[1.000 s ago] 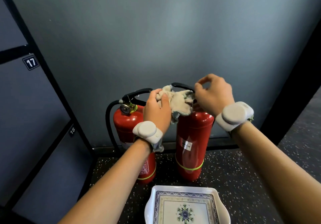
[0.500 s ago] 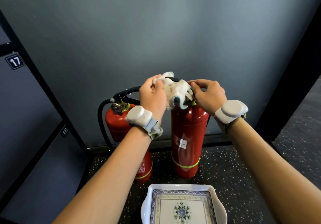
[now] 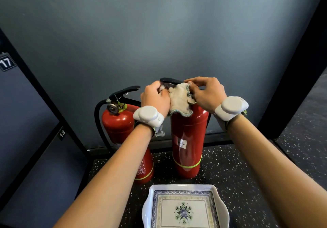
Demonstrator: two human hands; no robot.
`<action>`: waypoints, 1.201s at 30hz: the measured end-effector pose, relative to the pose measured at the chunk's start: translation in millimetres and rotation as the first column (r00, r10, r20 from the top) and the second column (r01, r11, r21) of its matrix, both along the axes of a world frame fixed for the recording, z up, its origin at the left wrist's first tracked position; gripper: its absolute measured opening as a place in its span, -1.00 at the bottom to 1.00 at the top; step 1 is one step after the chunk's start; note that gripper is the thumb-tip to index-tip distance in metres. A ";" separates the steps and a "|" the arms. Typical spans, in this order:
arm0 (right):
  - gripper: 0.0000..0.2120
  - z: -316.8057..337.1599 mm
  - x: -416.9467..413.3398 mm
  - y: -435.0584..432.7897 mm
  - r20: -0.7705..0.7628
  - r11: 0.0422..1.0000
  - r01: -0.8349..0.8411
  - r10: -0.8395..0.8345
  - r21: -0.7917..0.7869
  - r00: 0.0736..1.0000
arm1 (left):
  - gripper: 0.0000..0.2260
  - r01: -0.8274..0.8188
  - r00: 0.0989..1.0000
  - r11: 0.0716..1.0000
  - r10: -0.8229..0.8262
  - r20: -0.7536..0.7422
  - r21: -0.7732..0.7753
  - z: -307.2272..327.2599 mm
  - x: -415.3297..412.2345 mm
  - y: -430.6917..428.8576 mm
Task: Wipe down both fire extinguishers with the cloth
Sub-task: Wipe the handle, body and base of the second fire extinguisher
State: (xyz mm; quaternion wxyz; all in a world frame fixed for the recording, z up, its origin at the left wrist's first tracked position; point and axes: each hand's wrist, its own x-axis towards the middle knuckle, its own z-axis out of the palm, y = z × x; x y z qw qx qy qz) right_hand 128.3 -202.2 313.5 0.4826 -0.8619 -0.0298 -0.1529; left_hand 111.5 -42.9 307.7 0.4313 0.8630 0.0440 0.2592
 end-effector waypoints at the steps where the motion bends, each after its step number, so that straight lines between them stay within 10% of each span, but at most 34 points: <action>1: -0.82 -1.6 1.2 -0.2 0.001 1.000 -0.006 0.006 0.020 1.000 | -0.83 -0.013 1.000 1.000 0.013 -0.013 0.003 2.0 -0.3 3.9; 11: -0.84 -4.1 1.7 -0.2 0.001 0.997 -0.009 0.009 0.078 1.000 | -0.78 -0.117 0.962 0.899 0.208 -0.176 0.422 6.3 -24.1 8.0; 26: -0.81 -0.2 -4.0 4.8 -0.014 0.999 0.016 -0.015 0.050 1.000 | -0.76 -0.154 0.924 0.864 0.297 -0.240 0.479 19.0 -56.8 3.8; 32: -0.82 -1.5 -5.7 6.8 0.005 0.998 0.021 -0.022 0.065 1.000 | -0.81 -0.105 0.976 0.991 0.118 -0.182 0.078 -2.8 -56.6 -4.5; 36: -0.81 -3.7 -4.7 8.1 0.011 0.996 0.026 -0.027 0.083 1.000 | -0.68 -0.123 0.981 0.889 0.042 -0.191 -0.440 -6.5 -42.3 -27.1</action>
